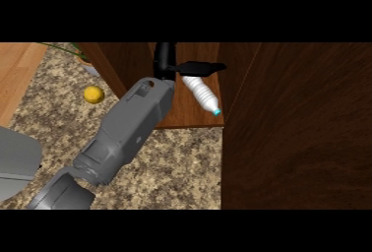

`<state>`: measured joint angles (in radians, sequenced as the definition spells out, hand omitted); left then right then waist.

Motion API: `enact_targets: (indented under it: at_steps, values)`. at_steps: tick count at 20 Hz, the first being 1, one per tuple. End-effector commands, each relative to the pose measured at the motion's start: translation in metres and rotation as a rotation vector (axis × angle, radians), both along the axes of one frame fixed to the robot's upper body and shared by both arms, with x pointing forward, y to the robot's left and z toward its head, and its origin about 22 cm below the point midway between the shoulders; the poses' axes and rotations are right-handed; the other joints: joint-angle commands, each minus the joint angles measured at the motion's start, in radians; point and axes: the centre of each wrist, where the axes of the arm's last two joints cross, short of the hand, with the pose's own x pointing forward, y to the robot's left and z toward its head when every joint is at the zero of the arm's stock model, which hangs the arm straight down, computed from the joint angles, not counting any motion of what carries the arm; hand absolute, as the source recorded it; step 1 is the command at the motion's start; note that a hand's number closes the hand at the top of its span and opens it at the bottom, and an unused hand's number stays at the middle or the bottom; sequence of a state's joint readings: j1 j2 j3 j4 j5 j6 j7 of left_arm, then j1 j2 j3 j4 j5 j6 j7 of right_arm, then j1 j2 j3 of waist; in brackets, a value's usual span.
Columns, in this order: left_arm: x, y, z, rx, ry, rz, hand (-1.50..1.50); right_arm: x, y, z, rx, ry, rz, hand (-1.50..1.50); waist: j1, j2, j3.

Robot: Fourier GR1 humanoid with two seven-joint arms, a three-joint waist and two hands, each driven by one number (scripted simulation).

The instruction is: Pick up the bottled water, place it into the cabinet and close the cabinet

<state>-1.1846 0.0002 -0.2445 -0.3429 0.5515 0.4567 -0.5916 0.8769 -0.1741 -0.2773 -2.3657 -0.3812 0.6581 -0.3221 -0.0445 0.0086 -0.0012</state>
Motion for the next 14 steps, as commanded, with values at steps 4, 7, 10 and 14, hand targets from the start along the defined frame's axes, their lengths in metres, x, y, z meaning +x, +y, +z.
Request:
enact_targets:
  at_steps: [4,7,10,14]
  values:
    - [-0.013,0.001,-0.012,-0.097,-0.008,-0.121,-1.50,-0.014,0.009,0.028,0.017,-0.026,0.018,-1.50,0.023,-0.013,0.000]
    - [-0.027,-0.010,-0.013,-0.108,0.024,-0.167,-1.50,-0.003,0.014,0.025,0.016,-0.029,0.020,-1.50,0.029,-0.017,0.000]
    - [-0.034,-0.016,-0.002,-0.113,0.006,-0.190,-1.50,0.004,0.007,0.014,0.018,-0.006,0.023,-1.50,0.042,-0.015,0.001]
    - [-0.067,-0.016,-0.021,-0.170,0.036,-0.219,-1.50,-0.001,0.012,0.020,0.026,-0.004,0.014,-1.50,0.052,-0.020,0.001]
